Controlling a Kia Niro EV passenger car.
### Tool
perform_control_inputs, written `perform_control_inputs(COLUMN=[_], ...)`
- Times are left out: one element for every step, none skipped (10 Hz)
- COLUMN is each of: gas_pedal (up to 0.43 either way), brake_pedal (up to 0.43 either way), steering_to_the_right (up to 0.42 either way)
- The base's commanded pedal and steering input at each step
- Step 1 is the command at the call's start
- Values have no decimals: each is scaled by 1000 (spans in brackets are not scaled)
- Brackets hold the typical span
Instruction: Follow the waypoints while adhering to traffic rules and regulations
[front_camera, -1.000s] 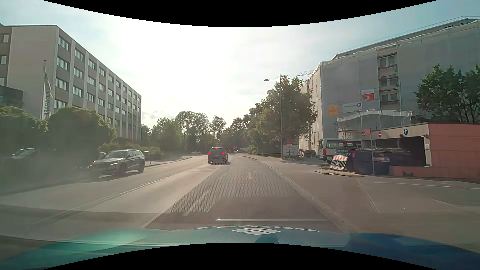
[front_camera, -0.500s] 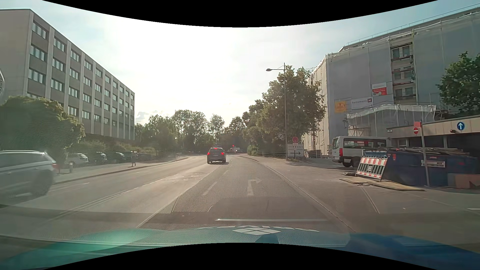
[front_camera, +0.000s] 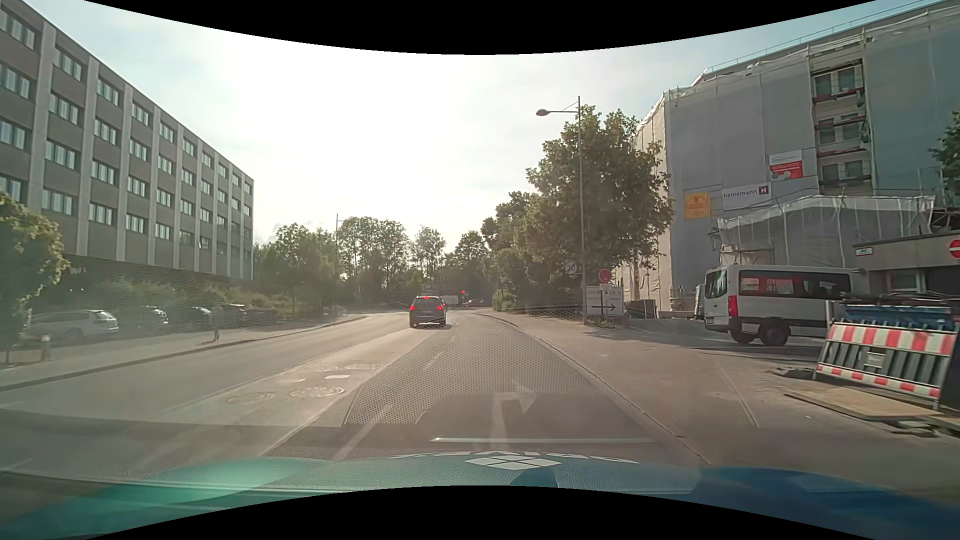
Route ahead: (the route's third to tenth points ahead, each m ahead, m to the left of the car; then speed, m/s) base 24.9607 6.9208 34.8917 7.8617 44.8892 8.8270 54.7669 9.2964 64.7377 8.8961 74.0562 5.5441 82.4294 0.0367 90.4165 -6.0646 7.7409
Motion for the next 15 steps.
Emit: perform_control_inputs(gas_pedal=[157, 157, 157, 157, 157, 157, 157, 157, 157, 169, 169, 169, 169, 169, 169], brake_pedal=[0, 0, 0, 0, 0, 0, 0, 0, 0, 0, 0, 0, 0, 0, 0], steering_to_the_right=[-3, -5, -6, -6, -7, -7, -8, -8, -8, -8, -12, -16, -18, -19, -19])
